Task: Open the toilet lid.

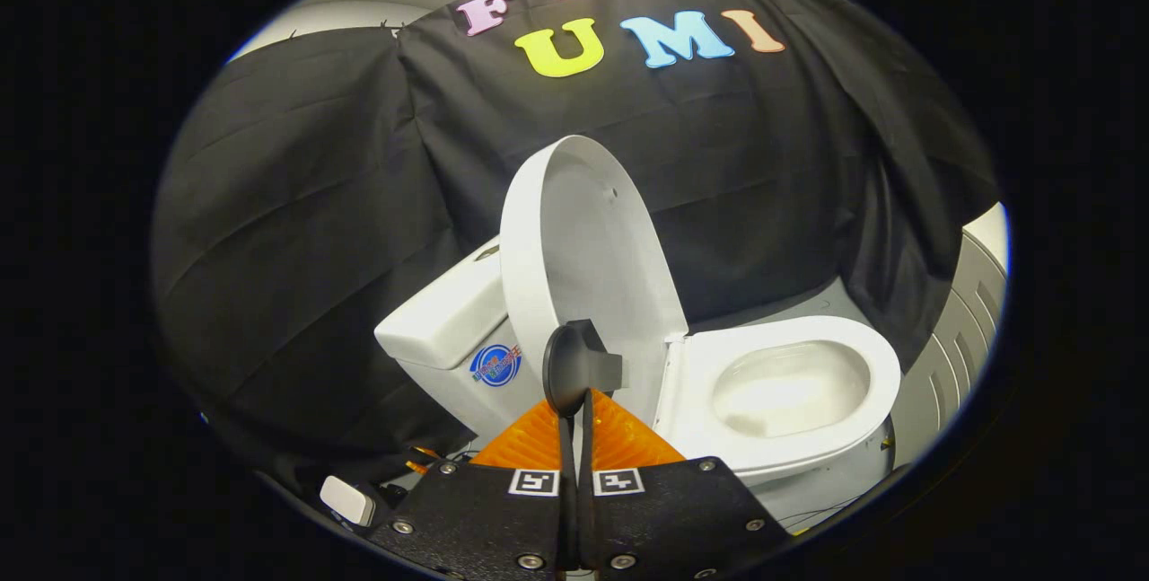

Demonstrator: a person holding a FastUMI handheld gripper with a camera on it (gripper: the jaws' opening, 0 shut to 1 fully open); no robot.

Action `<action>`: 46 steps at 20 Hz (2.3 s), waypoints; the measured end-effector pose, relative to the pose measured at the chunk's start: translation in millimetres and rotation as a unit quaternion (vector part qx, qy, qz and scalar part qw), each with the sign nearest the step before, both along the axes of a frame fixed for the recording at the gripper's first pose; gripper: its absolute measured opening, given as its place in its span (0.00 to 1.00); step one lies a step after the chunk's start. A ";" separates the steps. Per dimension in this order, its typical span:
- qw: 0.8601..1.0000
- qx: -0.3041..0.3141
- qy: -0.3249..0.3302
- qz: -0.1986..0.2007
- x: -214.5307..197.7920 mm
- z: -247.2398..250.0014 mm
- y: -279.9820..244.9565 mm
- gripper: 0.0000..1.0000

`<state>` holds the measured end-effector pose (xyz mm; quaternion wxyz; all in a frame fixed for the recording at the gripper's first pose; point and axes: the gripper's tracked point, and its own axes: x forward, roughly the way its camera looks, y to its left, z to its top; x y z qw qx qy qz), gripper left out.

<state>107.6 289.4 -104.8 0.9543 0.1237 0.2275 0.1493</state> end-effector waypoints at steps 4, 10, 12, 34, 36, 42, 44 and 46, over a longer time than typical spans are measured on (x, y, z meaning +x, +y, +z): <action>1.000 -0.006 -0.002 0.006 0.6 -1.2 8.2 0.00; 1.000 -0.014 -0.002 0.013 2.4 -3.9 22.4 0.00; 1.000 -0.015 -0.001 0.016 3.0 -3.3 27.4 0.00; 0.998 -0.038 -0.045 0.030 7.2 22.3 37.1 0.47; 0.997 -0.050 -0.061 0.027 7.4 32.3 31.7 0.79; 0.992 -0.050 -0.111 0.023 -7.2 75.2 -0.1 0.96; 0.990 -0.058 -0.130 0.020 -11.3 88.1 -15.5 0.96; 0.984 -0.079 -0.157 0.008 -16.6 104.5 -40.6 0.96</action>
